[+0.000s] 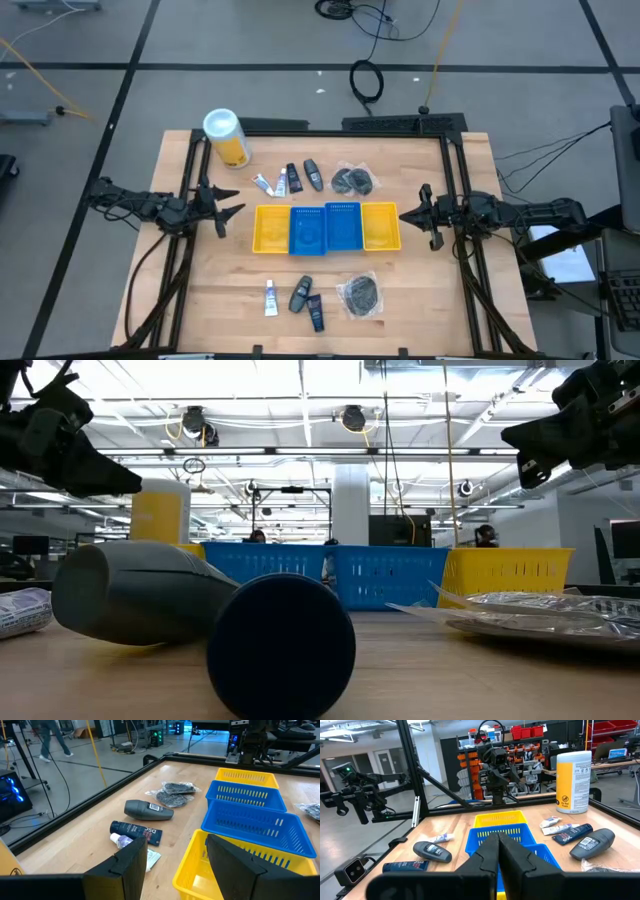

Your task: Pick & Place Travel size toiletries

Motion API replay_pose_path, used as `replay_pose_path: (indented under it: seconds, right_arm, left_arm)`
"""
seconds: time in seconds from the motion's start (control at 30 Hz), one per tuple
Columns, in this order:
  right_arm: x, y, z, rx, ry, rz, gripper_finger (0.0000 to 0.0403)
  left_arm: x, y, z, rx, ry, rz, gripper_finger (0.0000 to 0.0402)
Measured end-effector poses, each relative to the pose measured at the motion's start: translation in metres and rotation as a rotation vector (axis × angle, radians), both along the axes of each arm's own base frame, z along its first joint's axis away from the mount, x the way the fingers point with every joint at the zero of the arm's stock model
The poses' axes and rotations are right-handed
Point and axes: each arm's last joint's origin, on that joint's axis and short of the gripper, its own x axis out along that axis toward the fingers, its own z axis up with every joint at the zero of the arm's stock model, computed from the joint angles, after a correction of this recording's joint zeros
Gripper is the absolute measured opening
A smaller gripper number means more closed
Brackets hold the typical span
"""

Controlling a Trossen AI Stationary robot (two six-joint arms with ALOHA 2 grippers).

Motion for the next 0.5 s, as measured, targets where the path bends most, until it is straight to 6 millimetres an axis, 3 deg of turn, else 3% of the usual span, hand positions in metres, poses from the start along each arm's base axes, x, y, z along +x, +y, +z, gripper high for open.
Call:
replay_pose_path:
  seconds: [0.5]
  right_arm:
    - [-0.002,-0.001,0.014,0.009,-0.146,-0.024,0.0002]
  left_arm:
    - [0.000,0.000,0.000,0.000,0.000,0.000,0.0207]
